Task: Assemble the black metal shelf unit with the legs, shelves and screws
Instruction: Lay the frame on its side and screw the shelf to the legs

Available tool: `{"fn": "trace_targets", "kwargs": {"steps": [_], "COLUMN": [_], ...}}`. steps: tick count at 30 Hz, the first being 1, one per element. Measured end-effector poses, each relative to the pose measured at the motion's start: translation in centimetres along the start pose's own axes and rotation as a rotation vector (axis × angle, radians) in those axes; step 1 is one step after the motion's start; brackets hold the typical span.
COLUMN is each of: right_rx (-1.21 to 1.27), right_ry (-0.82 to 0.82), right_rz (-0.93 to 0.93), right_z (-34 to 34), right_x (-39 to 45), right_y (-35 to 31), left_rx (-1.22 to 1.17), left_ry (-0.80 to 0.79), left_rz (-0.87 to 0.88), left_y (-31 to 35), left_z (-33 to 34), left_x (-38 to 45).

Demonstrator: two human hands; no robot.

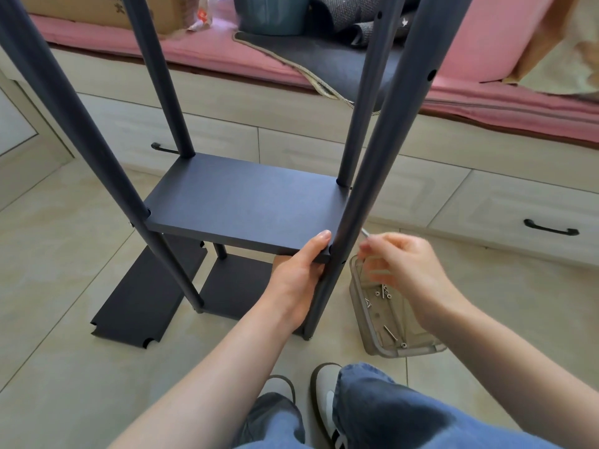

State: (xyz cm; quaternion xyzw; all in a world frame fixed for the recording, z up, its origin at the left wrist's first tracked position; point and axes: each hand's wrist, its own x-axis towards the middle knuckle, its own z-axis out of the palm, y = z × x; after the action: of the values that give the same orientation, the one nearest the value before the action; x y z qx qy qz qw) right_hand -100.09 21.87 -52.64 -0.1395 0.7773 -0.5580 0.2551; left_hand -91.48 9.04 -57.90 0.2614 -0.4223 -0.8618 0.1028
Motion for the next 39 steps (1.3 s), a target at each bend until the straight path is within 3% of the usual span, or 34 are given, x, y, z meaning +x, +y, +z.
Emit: {"fn": "trace_targets", "kwargs": {"steps": [6,39], "right_rx": [-0.189,-0.245], "right_ry": [-0.023,-0.042], "right_rz": [-0.116,-0.182], "right_z": [0.1,0.2], "right_x": [-2.5,-2.9], "right_y": [1.9,2.8], "left_rx": [-0.041,0.151], "left_ry": [0.14,0.05], "left_rz": [0.111,0.136], "left_y": [0.0,-1.1], "left_z": [-0.3,-1.2], "left_x": [-0.6,-1.3]}}
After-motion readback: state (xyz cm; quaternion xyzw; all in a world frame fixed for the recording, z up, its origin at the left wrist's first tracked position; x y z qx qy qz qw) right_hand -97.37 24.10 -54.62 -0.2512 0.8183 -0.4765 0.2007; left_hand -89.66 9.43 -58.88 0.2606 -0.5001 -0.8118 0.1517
